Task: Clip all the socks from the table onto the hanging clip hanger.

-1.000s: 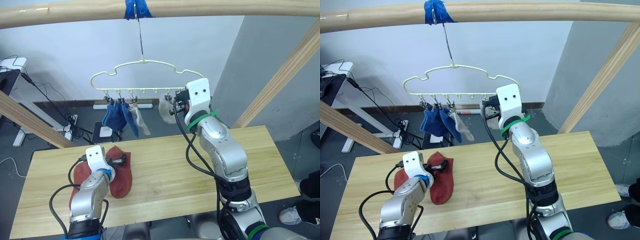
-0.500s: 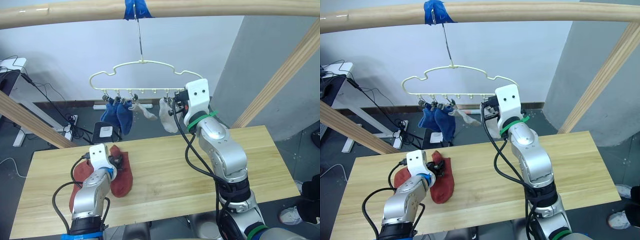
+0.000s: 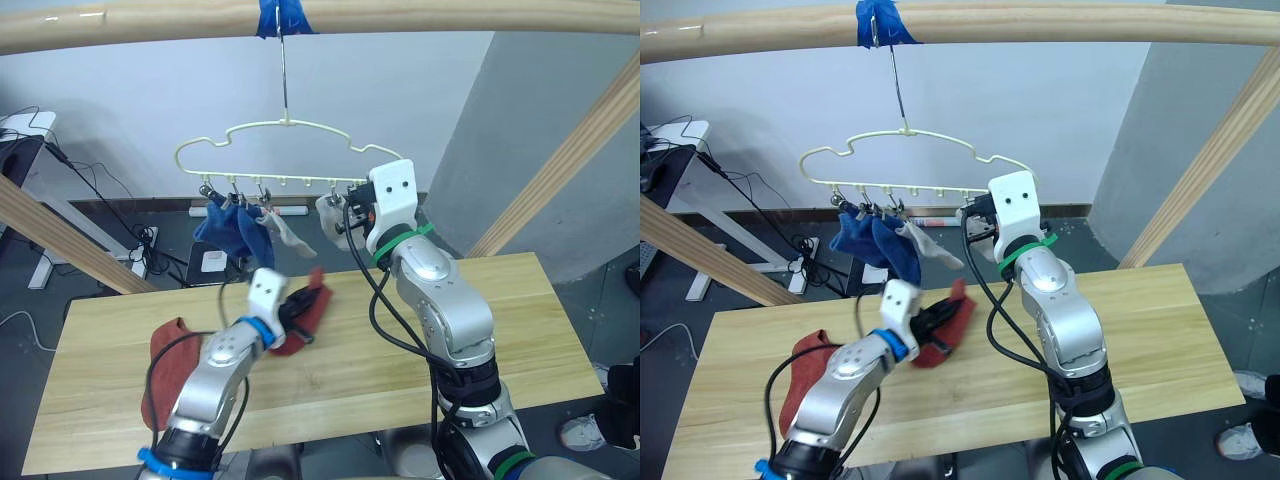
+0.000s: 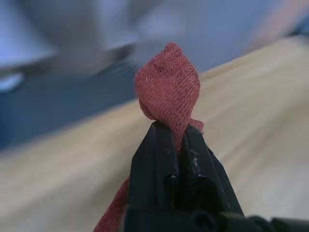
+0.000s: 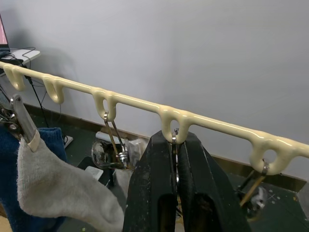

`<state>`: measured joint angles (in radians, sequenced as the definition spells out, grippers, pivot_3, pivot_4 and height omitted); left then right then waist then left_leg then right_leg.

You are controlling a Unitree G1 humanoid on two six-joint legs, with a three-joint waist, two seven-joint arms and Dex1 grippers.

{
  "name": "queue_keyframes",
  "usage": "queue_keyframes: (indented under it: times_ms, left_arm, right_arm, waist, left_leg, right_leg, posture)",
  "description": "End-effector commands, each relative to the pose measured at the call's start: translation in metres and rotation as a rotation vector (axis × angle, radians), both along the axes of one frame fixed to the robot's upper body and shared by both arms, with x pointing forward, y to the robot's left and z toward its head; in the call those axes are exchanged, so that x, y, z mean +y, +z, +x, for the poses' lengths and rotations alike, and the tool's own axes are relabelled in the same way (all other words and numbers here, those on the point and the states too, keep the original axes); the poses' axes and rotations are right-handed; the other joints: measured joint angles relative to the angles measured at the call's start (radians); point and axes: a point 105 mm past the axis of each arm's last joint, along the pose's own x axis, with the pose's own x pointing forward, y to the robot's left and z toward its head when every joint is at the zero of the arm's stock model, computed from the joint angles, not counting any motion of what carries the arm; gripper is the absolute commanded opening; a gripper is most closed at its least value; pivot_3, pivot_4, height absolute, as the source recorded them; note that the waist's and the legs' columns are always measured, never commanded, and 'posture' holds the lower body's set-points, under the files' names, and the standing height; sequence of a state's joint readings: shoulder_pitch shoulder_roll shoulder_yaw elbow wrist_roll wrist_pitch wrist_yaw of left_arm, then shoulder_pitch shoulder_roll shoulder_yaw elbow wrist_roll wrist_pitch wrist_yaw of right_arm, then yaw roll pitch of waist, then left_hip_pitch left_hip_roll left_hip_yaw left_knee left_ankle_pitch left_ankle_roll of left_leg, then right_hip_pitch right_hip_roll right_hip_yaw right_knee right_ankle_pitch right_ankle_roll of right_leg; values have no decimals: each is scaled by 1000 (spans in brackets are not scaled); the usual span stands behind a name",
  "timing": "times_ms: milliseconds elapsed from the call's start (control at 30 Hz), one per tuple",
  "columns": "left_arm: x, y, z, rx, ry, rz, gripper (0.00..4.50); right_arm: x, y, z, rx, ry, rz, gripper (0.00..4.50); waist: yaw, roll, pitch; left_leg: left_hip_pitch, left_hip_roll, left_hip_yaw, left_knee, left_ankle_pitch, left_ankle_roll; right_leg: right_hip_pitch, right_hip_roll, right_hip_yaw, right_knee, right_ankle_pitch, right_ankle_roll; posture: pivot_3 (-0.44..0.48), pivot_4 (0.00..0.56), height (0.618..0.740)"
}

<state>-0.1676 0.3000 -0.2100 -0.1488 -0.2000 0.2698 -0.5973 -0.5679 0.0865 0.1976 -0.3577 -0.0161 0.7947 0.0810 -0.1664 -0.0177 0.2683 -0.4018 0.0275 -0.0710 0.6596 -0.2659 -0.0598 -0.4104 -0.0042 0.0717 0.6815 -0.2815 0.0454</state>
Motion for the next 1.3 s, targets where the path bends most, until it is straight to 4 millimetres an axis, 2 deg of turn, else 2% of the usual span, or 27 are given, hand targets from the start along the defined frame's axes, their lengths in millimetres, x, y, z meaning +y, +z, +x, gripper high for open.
queue_keyframes:
  times_ms: [33, 133, 233, 367, 933, 1267, 1300]
  left_arm:
    - [-24, 21, -4, -79, -98, -58, 19]
    - [-30, 27, 3, -106, -86, -72, 19]
    - [-33, 30, 19, -72, -13, -146, 19]
    - [-29, 35, 33, -78, 58, -198, 19]
    - [-33, 52, 32, -89, 57, -331, 19]
    - [-30, 54, 36, -87, 85, -342, 19]
    - [-30, 54, 36, -87, 85, -341, 4]
  right_arm:
    - [1, 17, -7, -64, 11, 27, 0]
    - [0, 17, -8, -64, 10, 28, 0]
    - [1, 17, -9, -64, 9, 29, 0]
    - [0, 17, -9, -64, 5, 27, 0]
    - [1, 15, -10, -51, 8, 26, 0]
    - [0, 16, -11, -52, 2, 43, 0]
    - [-1, 16, -11, -52, -2, 49, 262]
  waist:
    - [-5, 0, 0]
    - [-6, 0, 0]
    - [-6, 0, 0]
    - [-6, 0, 0]
    - [-6, 0, 0]
    - [-6, 0, 0]
    - [-6, 0, 0]
  left_leg:
    - [0, 0, 0, 0, 0, 0]
    - [0, 1, 0, -1, 0, 0]
    - [0, 1, 0, -1, 0, 0]
    - [0, 0, 0, 0, 0, 0]
    - [0, 0, 0, 0, 0, 0]
    - [0, 0, 0, 0, 0, 0]
    - [0, 0, 0, 0, 0, 0]
  right_leg:
    - [0, 0, 0, 0, 0, 0]
    - [0, 1, 0, 0, 0, 0]
    - [0, 2, 0, 0, 0, 0]
    - [0, 1, 1, -1, 0, 0]
    - [0, 2, 0, -1, 0, 0]
    - [0, 2, 0, -1, 0, 0]
    - [0, 2, 0, -1, 0, 0]
  posture:
    - [-237, 269, 740]
    - [-245, 263, 740]
    - [-255, 262, 740]
    - [-259, 263, 740]
    - [-260, 261, 740]
    - [-260, 267, 740]
    - [-260, 267, 740]
